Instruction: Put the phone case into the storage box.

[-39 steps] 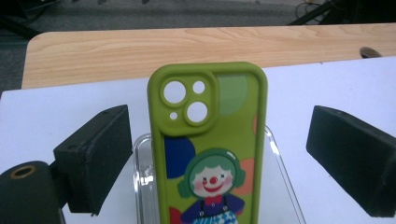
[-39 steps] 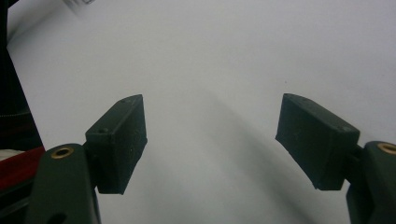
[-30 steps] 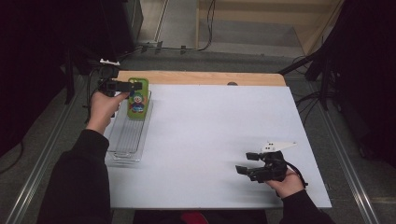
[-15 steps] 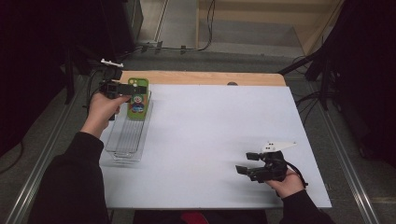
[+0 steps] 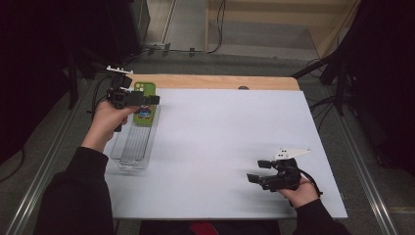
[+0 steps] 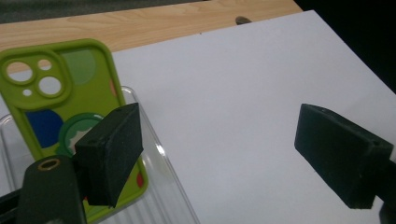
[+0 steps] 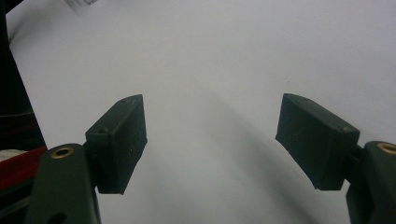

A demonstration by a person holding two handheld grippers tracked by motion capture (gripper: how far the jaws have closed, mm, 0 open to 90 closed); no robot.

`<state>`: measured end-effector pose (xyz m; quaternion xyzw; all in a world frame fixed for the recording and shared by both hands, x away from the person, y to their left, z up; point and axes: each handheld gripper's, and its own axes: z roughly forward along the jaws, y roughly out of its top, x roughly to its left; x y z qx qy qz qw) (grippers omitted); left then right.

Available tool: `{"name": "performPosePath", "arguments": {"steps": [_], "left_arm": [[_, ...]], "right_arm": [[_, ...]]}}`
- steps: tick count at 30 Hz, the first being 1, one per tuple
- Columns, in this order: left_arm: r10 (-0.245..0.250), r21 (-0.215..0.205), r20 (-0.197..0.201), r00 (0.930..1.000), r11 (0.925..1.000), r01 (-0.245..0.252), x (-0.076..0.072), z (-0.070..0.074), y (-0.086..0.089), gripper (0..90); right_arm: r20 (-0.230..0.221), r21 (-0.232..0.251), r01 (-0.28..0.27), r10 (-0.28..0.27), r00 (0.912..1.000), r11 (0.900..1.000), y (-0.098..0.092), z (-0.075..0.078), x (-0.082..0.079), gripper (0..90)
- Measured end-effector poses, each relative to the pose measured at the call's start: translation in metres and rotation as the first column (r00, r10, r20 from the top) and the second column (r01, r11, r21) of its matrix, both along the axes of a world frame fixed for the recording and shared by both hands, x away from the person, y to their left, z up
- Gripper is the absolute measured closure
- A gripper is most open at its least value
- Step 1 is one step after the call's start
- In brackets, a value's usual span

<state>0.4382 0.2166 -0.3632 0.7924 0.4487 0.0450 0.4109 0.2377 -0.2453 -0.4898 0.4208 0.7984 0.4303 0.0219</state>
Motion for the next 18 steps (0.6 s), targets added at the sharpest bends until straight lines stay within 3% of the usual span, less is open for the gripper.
{"name": "performPosePath", "arguments": {"steps": [4, 16, 18], "left_arm": [[-0.041, -0.001, -0.010, 0.9991, 0.9992, 0.041, -0.005, -0.003, -0.004, 15.7], [-0.092, -0.037, -0.014, 0.9956, 0.9951, 0.092, -0.022, -0.012, -0.015, 15.7], [-0.101, -0.018, -0.025, 0.9946, 0.9948, 0.100, -0.026, -0.014, -0.018, 15.7]], "right_arm": [[-0.001, -0.003, 0.000, 0.000, 1.0000, 1.000, 0.000, 0.000, 0.000, 22.7], [-0.003, -0.004, -0.002, 0.002, 1.0000, 1.000, 0.000, 0.000, 0.000, 22.7], [-0.008, -0.001, -0.003, 0.003, 1.0000, 1.000, 0.000, 0.000, 0.000, 22.9]]}}
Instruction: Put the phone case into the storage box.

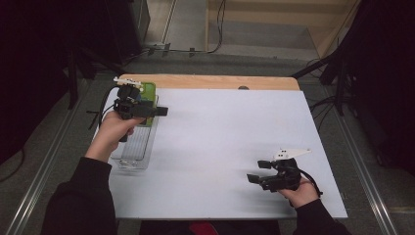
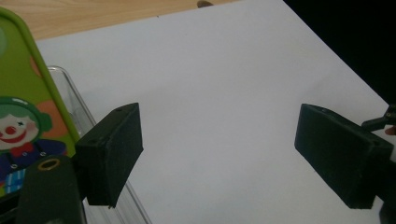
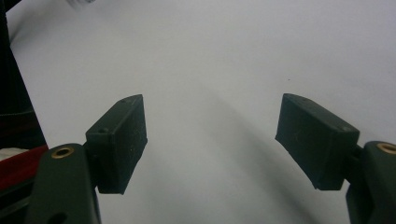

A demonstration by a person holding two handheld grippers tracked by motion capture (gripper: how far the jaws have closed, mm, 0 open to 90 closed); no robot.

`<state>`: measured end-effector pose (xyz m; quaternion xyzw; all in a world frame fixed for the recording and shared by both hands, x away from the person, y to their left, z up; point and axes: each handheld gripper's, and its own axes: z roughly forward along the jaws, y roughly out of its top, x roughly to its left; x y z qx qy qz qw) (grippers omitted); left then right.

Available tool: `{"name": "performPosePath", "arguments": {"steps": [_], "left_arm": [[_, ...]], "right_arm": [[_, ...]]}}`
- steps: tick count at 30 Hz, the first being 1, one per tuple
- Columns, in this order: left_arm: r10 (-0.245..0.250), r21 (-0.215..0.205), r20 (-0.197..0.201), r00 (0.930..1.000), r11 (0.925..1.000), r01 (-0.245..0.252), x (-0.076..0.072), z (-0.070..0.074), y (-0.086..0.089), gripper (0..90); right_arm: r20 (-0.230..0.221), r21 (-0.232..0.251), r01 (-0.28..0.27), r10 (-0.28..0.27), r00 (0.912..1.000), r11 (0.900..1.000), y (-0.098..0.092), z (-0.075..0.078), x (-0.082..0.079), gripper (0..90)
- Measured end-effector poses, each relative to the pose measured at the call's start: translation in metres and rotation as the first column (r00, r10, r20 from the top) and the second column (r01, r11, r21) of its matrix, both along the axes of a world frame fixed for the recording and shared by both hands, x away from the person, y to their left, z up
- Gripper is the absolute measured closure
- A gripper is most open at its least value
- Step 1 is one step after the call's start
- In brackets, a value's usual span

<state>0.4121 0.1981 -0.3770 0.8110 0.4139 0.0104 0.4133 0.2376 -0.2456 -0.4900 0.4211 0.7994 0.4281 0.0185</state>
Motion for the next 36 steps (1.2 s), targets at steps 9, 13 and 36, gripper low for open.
{"name": "performPosePath", "arguments": {"steps": [9, 13, 36], "left_arm": [[-0.026, -0.007, -0.013, 0.9996, 0.9997, 0.025, -0.012, -0.011, -0.008, 15.7], [-0.049, -0.010, -0.005, 0.9988, 0.9987, 0.049, -0.016, -0.016, -0.009, 17.5], [-0.073, -0.015, 0.028, 0.9969, 0.9972, 0.074, -0.043, -0.035, -0.009, 18.0]], "right_arm": [[-0.014, 0.007, 0.002, -0.002, 0.9999, 1.000, -0.001, 0.000, 0.000, 23.1], [-0.014, 0.004, 0.003, -0.003, 0.9999, 1.000, -0.001, 0.000, 0.001, 23.0], [-0.046, -0.007, 0.020, -0.021, 0.9987, 1.000, -0.002, -0.003, 0.002, 23.0]]}}
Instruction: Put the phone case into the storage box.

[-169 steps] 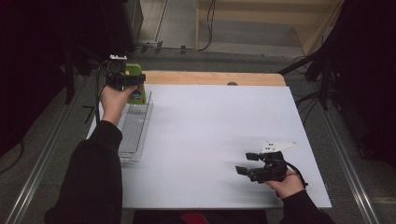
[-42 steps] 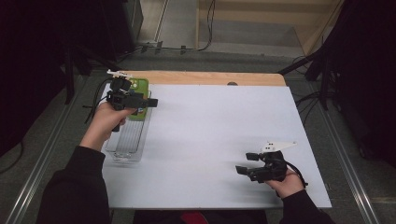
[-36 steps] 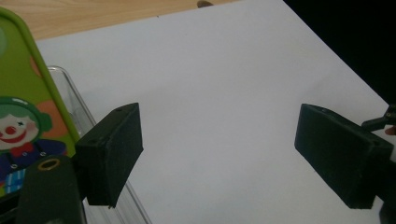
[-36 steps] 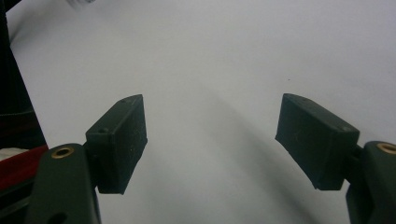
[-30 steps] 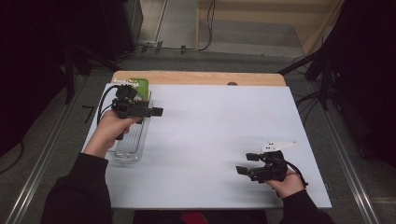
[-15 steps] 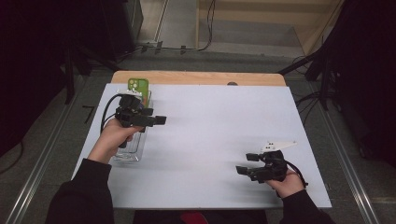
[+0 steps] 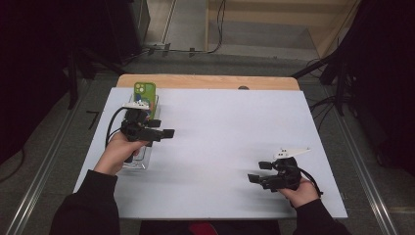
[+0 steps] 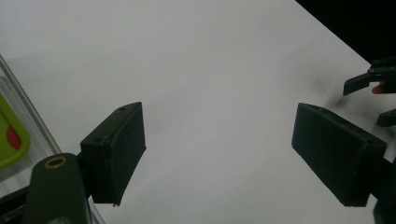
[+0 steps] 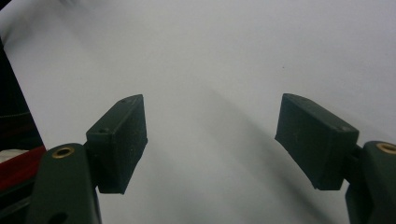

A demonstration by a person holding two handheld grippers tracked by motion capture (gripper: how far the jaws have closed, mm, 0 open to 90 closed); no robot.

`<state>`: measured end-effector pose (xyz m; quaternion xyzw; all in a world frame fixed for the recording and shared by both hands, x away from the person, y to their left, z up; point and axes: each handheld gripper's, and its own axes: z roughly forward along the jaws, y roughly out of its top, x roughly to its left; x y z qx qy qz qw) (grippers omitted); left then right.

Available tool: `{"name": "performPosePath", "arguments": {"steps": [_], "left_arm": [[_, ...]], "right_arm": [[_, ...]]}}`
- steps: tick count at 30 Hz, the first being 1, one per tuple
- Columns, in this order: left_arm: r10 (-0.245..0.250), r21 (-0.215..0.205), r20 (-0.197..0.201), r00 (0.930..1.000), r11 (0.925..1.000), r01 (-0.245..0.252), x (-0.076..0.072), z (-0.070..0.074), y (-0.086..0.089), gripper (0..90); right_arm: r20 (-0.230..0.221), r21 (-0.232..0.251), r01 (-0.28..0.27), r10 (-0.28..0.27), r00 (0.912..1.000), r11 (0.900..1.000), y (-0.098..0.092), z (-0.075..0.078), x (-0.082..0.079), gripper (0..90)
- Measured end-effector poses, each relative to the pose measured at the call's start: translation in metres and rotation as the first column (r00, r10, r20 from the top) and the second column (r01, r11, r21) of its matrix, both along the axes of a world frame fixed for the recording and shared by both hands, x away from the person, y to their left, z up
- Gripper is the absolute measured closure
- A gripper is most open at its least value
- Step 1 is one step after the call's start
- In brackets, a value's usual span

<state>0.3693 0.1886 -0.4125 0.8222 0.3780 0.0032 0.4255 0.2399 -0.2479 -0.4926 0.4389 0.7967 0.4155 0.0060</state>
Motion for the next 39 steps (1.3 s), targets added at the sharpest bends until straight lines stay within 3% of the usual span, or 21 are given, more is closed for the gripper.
{"name": "performPosePath", "arguments": {"steps": [23, 32, 39], "left_arm": [[-0.045, -0.023, 0.060, 0.9972, 0.9987, 0.047, -0.034, -0.012, -0.003, 18.0], [-0.061, -0.049, 0.087, 0.9944, 0.9967, 0.065, -0.051, -0.019, -0.001, 18.0], [-0.074, -0.049, 0.084, 0.9938, 0.9957, 0.078, -0.063, -0.027, 0.002, 18.1]], "right_arm": [[0.004, 0.003, 0.000, 0.000, 1.0000, 1.000, 0.000, 0.001, 0.000, 23.1], [0.003, 0.003, 0.000, 0.000, 1.0000, 1.000, 0.000, 0.001, -0.001, 23.2], [0.005, 0.004, -0.003, 0.003, 1.0000, 1.000, 0.000, 0.001, -0.001, 23.2]]}}
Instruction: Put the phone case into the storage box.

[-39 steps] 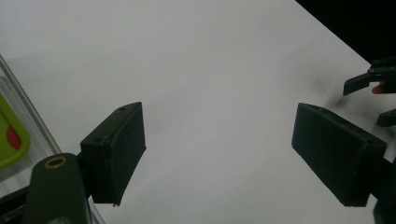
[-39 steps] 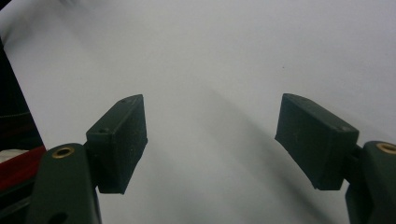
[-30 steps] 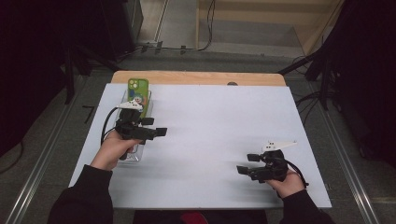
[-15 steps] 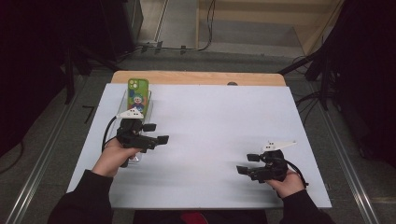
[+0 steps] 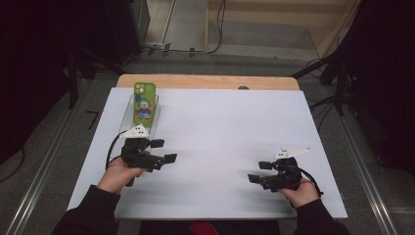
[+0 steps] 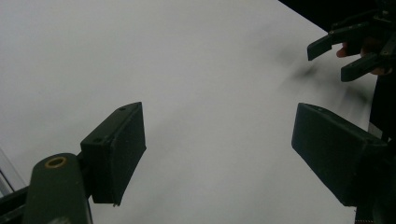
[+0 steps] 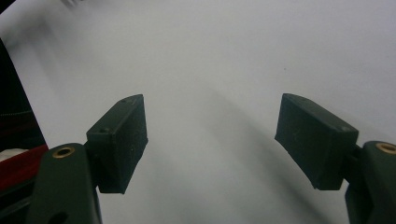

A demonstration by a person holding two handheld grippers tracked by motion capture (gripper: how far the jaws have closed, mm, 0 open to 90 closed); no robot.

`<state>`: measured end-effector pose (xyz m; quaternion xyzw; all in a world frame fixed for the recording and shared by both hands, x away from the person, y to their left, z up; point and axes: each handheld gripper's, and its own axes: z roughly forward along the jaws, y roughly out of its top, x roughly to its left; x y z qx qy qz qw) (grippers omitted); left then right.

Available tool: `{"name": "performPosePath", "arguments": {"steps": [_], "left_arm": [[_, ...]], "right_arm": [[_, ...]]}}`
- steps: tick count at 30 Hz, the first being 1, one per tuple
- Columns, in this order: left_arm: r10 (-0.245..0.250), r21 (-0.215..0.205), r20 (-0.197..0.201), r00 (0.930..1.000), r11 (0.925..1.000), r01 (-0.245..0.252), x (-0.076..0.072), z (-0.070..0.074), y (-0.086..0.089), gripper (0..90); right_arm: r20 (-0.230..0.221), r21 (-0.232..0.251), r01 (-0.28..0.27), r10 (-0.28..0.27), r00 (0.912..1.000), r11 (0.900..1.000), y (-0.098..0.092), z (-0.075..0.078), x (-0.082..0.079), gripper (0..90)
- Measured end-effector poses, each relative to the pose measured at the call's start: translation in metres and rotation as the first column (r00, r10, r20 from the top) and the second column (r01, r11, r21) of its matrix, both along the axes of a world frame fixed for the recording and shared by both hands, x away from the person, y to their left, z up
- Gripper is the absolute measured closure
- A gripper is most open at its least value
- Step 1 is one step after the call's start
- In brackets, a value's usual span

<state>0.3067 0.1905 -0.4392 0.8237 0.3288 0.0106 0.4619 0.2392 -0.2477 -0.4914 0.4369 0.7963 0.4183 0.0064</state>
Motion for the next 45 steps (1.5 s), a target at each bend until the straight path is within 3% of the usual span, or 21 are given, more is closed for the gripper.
{"name": "performPosePath", "arguments": {"steps": [13, 26, 29, 45], "left_arm": [[-0.022, -0.012, -0.002, 0.9997, 0.9997, 0.022, -0.019, -0.012, 0.004, 20.1], [-0.036, 0.022, -0.021, 0.9991, 0.9991, 0.037, -0.030, -0.024, 0.010, 21.3], [-0.044, 0.026, -0.008, 0.9990, 0.9987, 0.044, -0.033, -0.025, 0.011, 21.3], [-0.030, 0.031, -0.013, 0.9995, 0.9991, 0.030, -0.042, -0.034, 0.018, 22.1]], "right_arm": [[-0.001, 0.001, -0.001, 0.001, 1.0000, 1.000, 0.000, 0.000, 0.000, 23.2], [0.001, 0.003, -0.006, 0.006, 1.0000, 1.000, 0.000, 0.000, 0.000, 24.2], [0.003, 0.005, -0.007, 0.007, 1.0000, 1.000, 0.000, 0.000, 0.000, 24.3], [-0.004, 0.003, -0.008, 0.008, 1.0000, 1.000, 0.000, -0.001, 0.000, 24.3]]}}
